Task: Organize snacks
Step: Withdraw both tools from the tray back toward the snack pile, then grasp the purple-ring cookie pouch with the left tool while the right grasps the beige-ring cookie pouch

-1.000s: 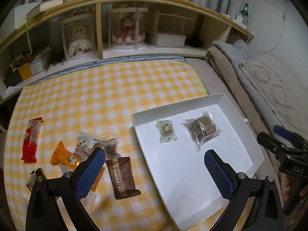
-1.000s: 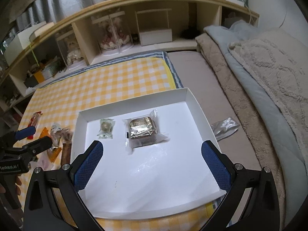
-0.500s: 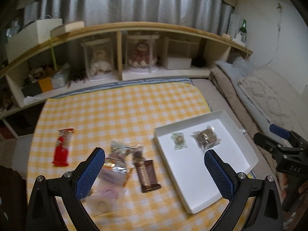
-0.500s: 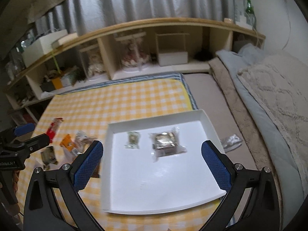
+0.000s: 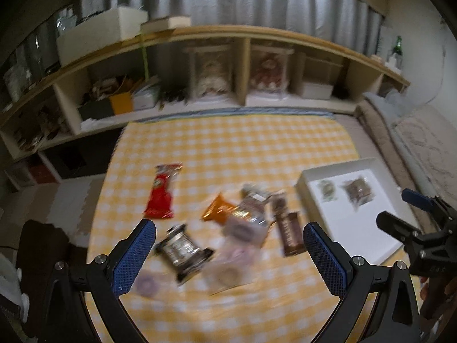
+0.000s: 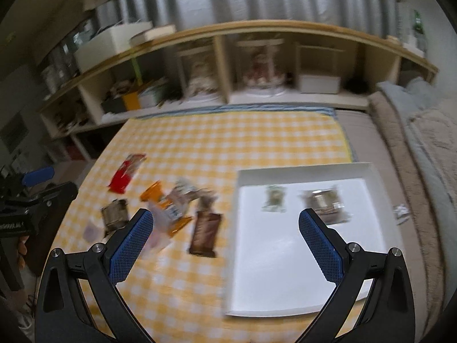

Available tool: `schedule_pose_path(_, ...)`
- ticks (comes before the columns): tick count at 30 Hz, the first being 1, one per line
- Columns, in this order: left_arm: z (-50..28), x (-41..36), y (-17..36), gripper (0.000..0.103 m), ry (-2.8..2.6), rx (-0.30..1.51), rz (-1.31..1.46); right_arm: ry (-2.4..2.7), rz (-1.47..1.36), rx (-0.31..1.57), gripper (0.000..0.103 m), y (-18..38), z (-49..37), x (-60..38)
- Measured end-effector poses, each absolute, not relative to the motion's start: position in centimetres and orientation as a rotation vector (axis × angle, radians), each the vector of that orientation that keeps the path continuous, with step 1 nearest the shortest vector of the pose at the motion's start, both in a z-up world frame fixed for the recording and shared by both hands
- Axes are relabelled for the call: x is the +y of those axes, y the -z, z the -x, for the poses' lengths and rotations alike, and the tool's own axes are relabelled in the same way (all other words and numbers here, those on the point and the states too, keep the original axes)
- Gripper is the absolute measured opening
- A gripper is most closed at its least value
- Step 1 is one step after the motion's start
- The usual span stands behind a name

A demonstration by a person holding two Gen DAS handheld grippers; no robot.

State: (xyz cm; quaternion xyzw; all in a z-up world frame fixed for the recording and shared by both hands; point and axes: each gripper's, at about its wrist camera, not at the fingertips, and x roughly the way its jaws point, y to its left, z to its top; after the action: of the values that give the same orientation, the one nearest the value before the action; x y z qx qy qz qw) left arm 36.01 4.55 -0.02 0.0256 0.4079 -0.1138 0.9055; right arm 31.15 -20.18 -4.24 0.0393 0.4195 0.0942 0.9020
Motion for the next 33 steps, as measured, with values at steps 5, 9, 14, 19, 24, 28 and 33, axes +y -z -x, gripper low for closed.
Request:
schedule_pose_path(5,-36.8,8.3,1.3,0.103,0.213,0.883,-0.011,-0.261,-0.058,0.916,0.103,7.0,-31.2,-15.2)
schedule_pose_path(9,-38.7,11.0,2.8,0.103,0.221,0.919,-0.038,-0.302,-0.098,0.968,0.103,9.4,-31.2,-12.1)
schedule_pose_path(14,-41.0,12.8,6.4,0.103,0.21,1.02,-0.081,-0.321,-0.182,1.039,0.103,12.9,-31.3,-8.4)
schedule_pose_path(19,-43.3,13.0,11.5,0.103,0.176,1.186,-0.185,-0.318,-0.22,1.105,0.103,16.4,-31.7,-4.8)
schedule_pose_path(24,-45.4,13.6,14.6,0.103,0.141,1.264,-0.208,-0.294,-0.169,1.156,0.103,19.3,-32.3,-2.4)
schedule_pose_path(28,-46.8,13.6,17.0,0.103,0.105,1.303,-0.242,-0.268,-0.124,1.18,0.103,21.1,-33.0,-1.4)
schedule_pose_path(33,-47.7,13.3,19.5,0.103,0.119,1.33,-0.255,-0.226,-0.066,1.201,0.103,22.7,-33.6,-1.1)
